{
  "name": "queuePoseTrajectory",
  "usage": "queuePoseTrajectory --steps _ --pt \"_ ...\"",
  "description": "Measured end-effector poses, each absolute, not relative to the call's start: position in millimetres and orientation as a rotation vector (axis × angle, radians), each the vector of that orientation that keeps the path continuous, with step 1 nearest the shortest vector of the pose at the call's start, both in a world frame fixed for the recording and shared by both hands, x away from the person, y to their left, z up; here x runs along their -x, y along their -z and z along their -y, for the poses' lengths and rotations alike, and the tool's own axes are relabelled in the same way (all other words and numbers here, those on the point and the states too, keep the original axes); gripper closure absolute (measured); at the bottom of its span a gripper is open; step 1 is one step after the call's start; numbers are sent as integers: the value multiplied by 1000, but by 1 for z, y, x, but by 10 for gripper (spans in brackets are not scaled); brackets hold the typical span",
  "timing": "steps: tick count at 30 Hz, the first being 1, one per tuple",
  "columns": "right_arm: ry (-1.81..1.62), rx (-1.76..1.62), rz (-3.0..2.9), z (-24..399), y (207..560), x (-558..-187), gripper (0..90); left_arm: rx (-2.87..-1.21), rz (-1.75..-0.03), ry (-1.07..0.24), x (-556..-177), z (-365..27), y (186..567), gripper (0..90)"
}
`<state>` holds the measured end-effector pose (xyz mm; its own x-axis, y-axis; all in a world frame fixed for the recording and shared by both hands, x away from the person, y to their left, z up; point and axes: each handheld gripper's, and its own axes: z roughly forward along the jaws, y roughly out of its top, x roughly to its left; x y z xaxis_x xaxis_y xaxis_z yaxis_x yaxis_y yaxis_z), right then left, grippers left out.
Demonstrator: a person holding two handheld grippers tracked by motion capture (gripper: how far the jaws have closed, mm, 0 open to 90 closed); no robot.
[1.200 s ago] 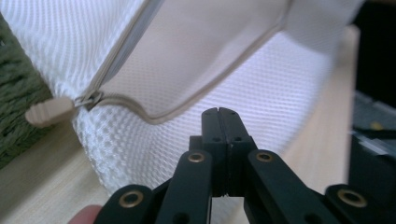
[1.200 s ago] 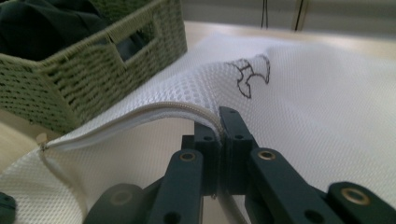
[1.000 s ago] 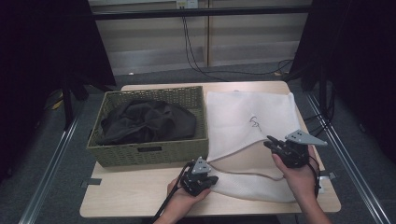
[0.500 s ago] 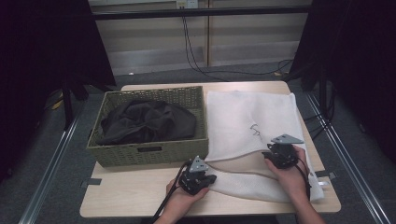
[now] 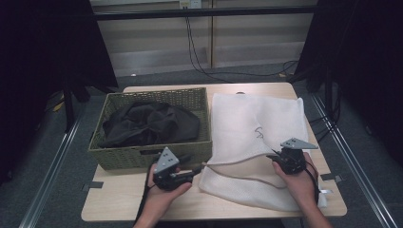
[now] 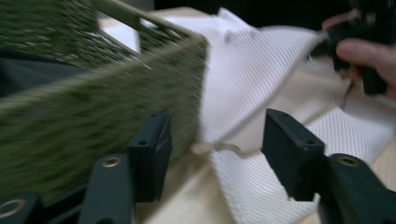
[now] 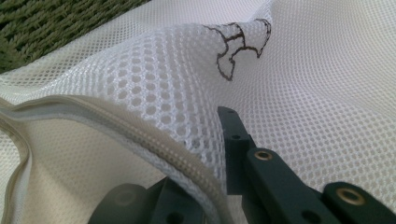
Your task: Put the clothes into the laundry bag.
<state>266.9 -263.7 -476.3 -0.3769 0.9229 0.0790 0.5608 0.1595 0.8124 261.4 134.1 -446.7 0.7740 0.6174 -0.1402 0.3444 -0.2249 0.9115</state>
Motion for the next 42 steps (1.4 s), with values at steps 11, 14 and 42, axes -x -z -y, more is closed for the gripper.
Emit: queuePoseTrajectory --steps 11,14,42 --pt "-1139 -1395 -2062 262 479 -266 891 -1746 -872 -396 -276 -184 413 98" --pt "-1147 -1398 -2060 262 478 -266 890 -1719 -892 -435 -280 -199 405 79" --pt "-1169 -1375 -2101 262 482 -267 877 -1944 -1119 -547 -378 -221 389 11"
